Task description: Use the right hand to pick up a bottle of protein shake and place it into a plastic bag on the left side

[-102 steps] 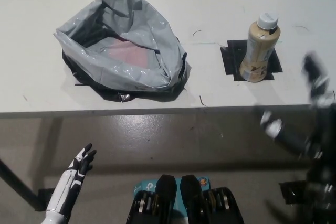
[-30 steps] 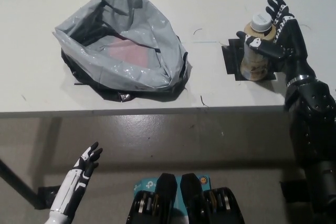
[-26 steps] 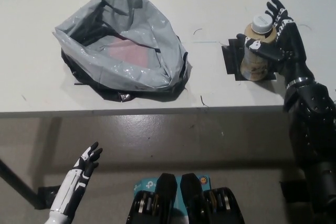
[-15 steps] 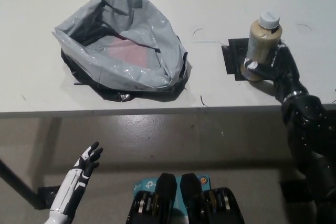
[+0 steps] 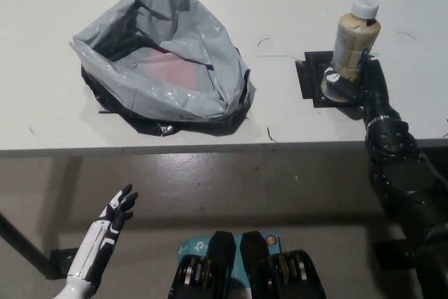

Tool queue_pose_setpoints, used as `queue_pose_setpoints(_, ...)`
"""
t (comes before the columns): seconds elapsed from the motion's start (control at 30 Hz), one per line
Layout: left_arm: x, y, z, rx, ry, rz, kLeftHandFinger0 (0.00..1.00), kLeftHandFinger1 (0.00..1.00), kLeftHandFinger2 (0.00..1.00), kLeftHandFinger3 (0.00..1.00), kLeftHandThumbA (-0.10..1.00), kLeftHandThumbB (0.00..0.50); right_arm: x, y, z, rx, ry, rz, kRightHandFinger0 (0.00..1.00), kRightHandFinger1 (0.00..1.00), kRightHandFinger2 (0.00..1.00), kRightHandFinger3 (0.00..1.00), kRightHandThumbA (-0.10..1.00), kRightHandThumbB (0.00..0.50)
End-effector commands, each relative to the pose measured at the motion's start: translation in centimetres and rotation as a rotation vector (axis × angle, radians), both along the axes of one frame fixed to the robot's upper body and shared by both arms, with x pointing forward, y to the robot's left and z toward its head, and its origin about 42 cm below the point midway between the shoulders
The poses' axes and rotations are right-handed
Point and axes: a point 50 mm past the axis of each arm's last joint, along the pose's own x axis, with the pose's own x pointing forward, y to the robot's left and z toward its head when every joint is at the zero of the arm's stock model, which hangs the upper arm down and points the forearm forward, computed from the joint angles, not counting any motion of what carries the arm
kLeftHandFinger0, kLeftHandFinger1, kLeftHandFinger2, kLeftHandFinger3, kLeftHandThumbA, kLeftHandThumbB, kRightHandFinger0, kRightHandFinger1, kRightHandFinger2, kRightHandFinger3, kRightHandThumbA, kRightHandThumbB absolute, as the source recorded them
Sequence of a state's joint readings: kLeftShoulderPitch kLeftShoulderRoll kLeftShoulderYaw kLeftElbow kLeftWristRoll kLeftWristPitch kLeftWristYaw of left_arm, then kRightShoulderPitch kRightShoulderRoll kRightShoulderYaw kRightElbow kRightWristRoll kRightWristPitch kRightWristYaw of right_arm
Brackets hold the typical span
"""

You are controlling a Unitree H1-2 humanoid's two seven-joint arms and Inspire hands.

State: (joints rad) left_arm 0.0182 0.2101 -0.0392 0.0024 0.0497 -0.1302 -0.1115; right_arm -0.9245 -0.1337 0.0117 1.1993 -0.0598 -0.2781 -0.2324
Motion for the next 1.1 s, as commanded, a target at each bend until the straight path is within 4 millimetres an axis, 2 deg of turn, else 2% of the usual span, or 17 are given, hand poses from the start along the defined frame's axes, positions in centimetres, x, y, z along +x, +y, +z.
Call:
queue_pose_setpoints(0.0,1.1,0.4,1.7,0.029,-0.070,-0.037,1.00,1.00,1.00,1.00,1.00,0.225,1.2,0.4,4.7,-0.034,-0.186,-0.124,0.00,0.25,0.63,0.55,0.01,0.167)
queue_pose_setpoints(0.03,1.0,0.4,1.7,0.034,-0.069,-0.036,1.00,1.00,1.00,1.00,1.00,0.216,1.1,0.4,4.7,-0.034,-0.189,-0.125,0.00,0.26,0.64,0.57,0.02,0.174)
queue_pose_setpoints(0.17,1.1,0.4,1.9,0.049,-0.075,-0.035,1.00,1.00,1.00,1.00,1.00,0.198,1.0,0.8,5.5,-0.049,-0.229,-0.115,0.00,0.30,0.68,0.63,-0.03,0.153)
queue_pose_setpoints(0.23,1.3,0.4,2.0,0.049,-0.085,-0.036,1.00,1.00,1.00,1.00,1.00,0.206,1.1,1.3,6.6,-0.076,-0.270,-0.089,0.01,0.31,0.69,0.66,-0.09,0.126)
queue_pose_setpoints(0.33,1.5,0.5,2.0,0.041,-0.086,-0.035,1.00,1.00,1.00,1.00,1.00,0.217,1.0,2.8,8.2,-0.133,-0.340,-0.014,0.00,0.29,0.67,0.68,-0.10,0.094)
queue_pose_setpoints(0.37,1.5,0.6,2.0,0.037,-0.085,-0.035,1.00,1.00,1.00,1.00,1.00,0.221,0.9,4.0,9.0,-0.157,-0.361,0.026,0.00,0.27,0.64,0.67,-0.10,0.100)
queue_pose_setpoints(0.43,1.4,0.5,1.9,0.041,-0.084,-0.038,1.00,1.00,1.00,1.00,1.00,0.213,0.3,6.0,10.0,-0.210,-0.411,0.121,0.00,0.17,0.54,0.59,-0.10,0.100)
queue_pose_setpoints(0.5,1.6,0.4,1.9,0.050,-0.084,-0.040,1.00,1.00,1.00,1.00,1.00,0.210,-0.1,7.6,10.8,-0.260,-0.451,0.192,0.00,0.18,0.58,0.62,-0.10,0.103)
queue_pose_setpoints(0.57,1.5,0.5,2.0,0.052,-0.078,-0.037,1.00,1.00,1.00,1.00,1.00,0.207,-0.6,10.7,12.1,-0.342,-0.513,0.311,0.00,0.19,0.63,0.71,-0.10,0.103)
queue_pose_setpoints(0.6,1.5,0.5,2.1,0.051,-0.078,-0.037,1.00,1.00,1.00,1.00,1.00,0.207,-0.7,11.1,12.2,-0.358,-0.524,0.332,0.00,0.19,0.63,0.71,-0.10,0.103)
queue_pose_setpoints(0.73,1.4,0.5,2.0,0.043,-0.085,-0.042,1.00,1.00,1.00,1.00,1.00,0.185,-1.6,16.4,13.8,-0.501,-0.542,0.465,0.00,0.27,0.68,0.70,-0.10,0.157)
queue_pose_setpoints(0.83,1.7,0.5,2.1,0.053,-0.082,-0.054,1.00,1.00,1.00,1.00,1.00,0.189,-1.2,19.6,14.6,-0.621,-0.542,0.529,0.00,0.31,0.76,0.74,-0.10,0.129)
queue_pose_setpoints(0.93,1.8,0.5,2.4,0.056,-0.093,-0.062,1.00,1.00,1.00,1.00,1.00,0.185,-0.5,21.8,15.6,-0.743,-0.542,0.553,0.00,0.39,0.79,0.86,-0.10,0.129)
queue_pose_setpoints(0.97,1.7,0.5,2.4,0.055,-0.091,-0.063,1.00,1.00,1.00,1.00,1.00,0.186,-0.3,22.5,15.9,-0.780,-0.536,0.555,0.00,0.40,0.80,0.87,-0.10,0.122)
queue_pose_setpoints(1.07,1.5,0.4,2.6,0.066,-0.084,-0.064,1.00,1.00,1.00,1.00,1.00,0.194,0.1,23.7,16.2,-0.798,-0.525,0.554,0.00,0.43,0.84,0.91,-0.10,0.145)
